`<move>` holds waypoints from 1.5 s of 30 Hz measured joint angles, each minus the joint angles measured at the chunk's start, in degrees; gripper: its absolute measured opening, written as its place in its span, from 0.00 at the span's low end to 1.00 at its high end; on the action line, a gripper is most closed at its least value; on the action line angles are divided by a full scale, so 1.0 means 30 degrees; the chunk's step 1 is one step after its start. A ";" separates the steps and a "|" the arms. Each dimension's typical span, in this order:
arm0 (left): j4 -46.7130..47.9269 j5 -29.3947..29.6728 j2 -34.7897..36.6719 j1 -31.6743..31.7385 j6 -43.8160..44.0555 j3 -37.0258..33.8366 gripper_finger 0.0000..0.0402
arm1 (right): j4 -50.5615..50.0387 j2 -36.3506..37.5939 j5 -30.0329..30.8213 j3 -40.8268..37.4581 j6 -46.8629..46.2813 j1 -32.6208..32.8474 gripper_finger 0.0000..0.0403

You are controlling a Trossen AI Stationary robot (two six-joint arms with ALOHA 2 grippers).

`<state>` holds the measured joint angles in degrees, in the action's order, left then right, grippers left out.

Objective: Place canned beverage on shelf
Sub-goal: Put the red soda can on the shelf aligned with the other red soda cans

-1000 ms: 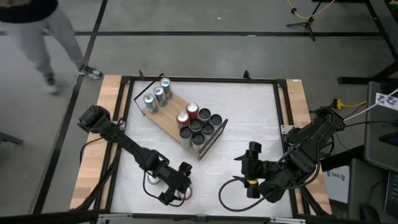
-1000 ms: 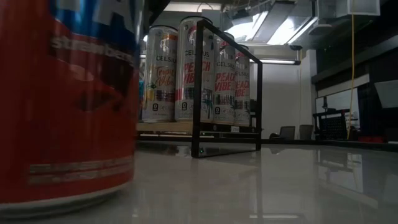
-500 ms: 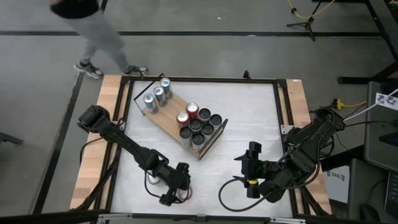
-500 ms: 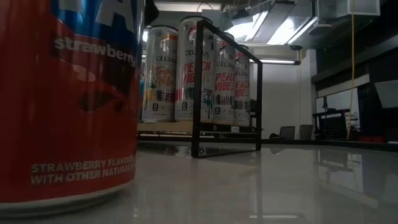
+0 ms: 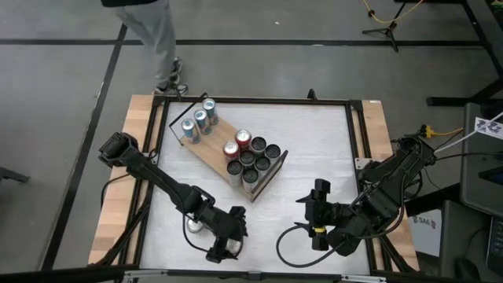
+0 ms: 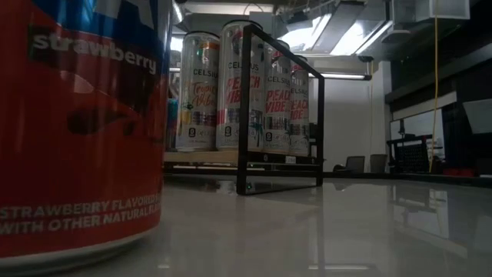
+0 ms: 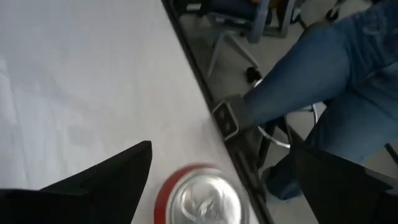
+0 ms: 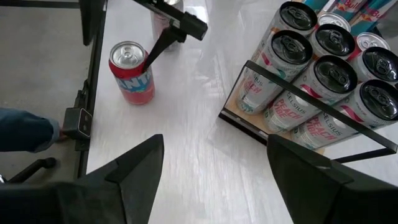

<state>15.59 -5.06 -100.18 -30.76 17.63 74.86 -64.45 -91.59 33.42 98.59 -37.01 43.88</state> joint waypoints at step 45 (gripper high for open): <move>0.7125 1.3869 0.0029 -0.5810 0.8590 0.6670 0.93 | 1.3140 -0.5110 -0.3850 0.0000 1.1448 -0.1923 0.70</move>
<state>36.97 36.55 -100.09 -48.18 43.40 94.87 -25.02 -106.92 21.87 98.59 -2.67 38.11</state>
